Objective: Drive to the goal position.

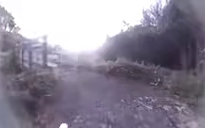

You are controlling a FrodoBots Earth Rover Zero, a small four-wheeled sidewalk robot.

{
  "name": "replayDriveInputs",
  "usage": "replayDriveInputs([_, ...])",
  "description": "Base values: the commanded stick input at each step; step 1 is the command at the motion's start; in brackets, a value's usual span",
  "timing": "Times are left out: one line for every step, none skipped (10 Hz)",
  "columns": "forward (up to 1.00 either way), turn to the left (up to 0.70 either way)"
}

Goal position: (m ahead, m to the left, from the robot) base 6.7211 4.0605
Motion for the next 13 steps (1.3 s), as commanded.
replayDriveInputs([1.00, 0.00])
replayDriveInputs([1.00, 0.00])
replayDriveInputs([1.00, 0.00])
replayDriveInputs([1.00, 0.00])
replayDriveInputs([1.00, 0.15])
replayDriveInputs([1.00, 0.29])
replayDriveInputs([1.00, 0.39])
replayDriveInputs([1.00, 0.40])
replayDriveInputs([1.00, 0.40])
replayDriveInputs([1.00, 0.40])
replayDriveInputs([1.00, 0.40])
replayDriveInputs([1.00, 0.40])
replayDriveInputs([1.00, 0.40])
